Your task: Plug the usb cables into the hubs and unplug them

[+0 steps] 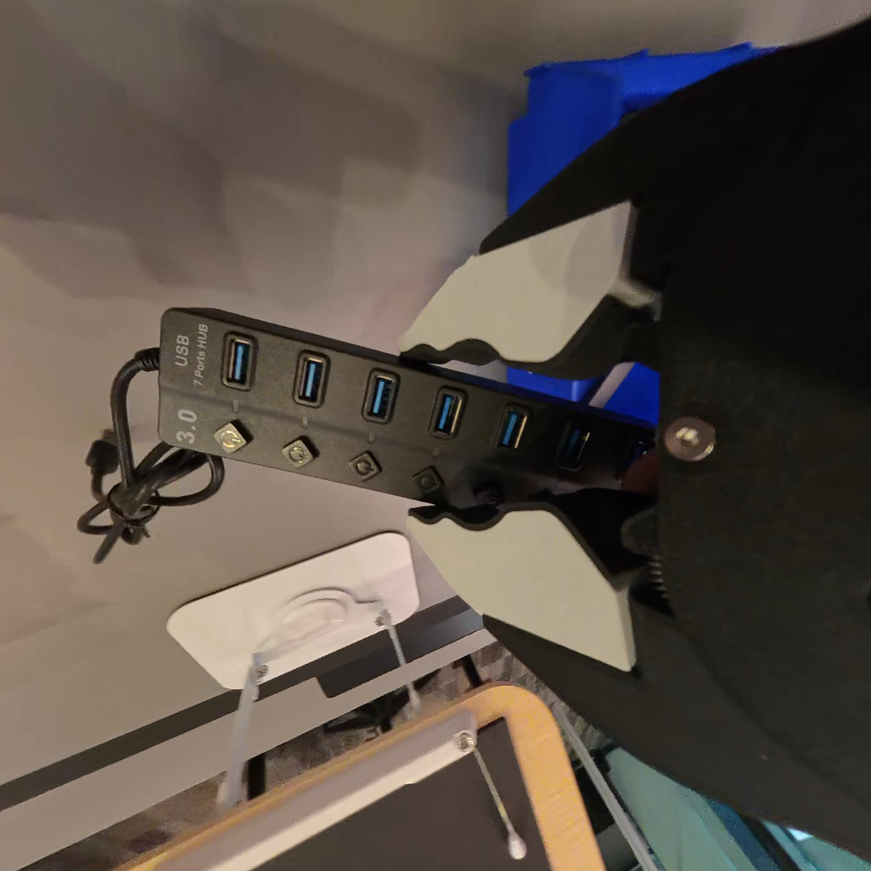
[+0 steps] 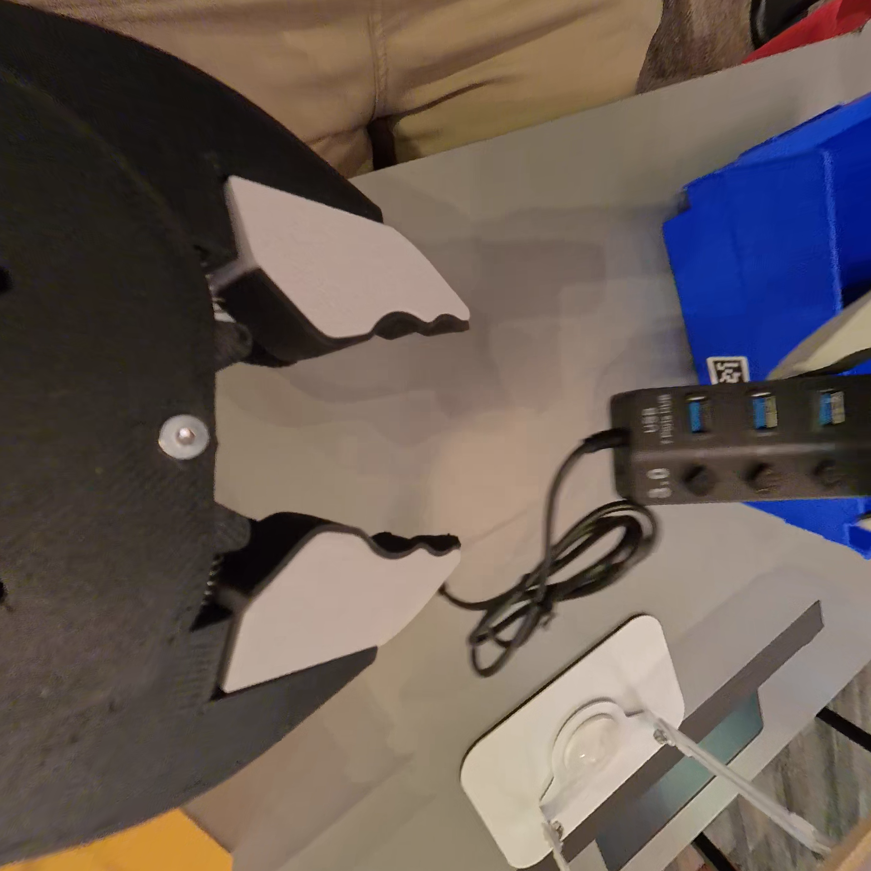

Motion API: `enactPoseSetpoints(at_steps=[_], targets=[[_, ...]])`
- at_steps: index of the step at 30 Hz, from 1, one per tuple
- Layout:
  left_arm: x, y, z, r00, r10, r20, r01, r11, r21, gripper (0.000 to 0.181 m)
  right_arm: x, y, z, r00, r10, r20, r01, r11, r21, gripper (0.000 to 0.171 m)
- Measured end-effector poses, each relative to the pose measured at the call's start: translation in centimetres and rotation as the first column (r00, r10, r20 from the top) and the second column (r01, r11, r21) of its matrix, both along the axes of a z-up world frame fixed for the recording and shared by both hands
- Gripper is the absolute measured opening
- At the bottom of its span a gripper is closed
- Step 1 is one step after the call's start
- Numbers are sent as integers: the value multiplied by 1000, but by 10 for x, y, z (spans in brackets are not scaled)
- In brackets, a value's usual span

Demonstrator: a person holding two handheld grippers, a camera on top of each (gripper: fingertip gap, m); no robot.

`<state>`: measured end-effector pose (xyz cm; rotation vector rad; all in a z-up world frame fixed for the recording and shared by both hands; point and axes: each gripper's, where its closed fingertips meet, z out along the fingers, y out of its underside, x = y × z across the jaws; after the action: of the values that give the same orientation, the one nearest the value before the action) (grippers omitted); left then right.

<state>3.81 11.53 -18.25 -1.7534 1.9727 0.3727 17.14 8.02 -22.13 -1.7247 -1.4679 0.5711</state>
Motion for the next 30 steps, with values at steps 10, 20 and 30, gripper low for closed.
enactPoseSetpoints(at_steps=[10,20,30], targets=[[52,-2,-6,977,-198,-74,207,966,153,58,-24,2,33,971,61,-232,-82,993,-80,91],[95,-12,3,864,-445,-234,502,740,447,58,-25,-24,34,886,186,-425,-429,676,-599,76],[130,-31,18,715,-564,-414,676,403,617,58,-22,-51,22,839,374,-396,-538,456,-709,81]])
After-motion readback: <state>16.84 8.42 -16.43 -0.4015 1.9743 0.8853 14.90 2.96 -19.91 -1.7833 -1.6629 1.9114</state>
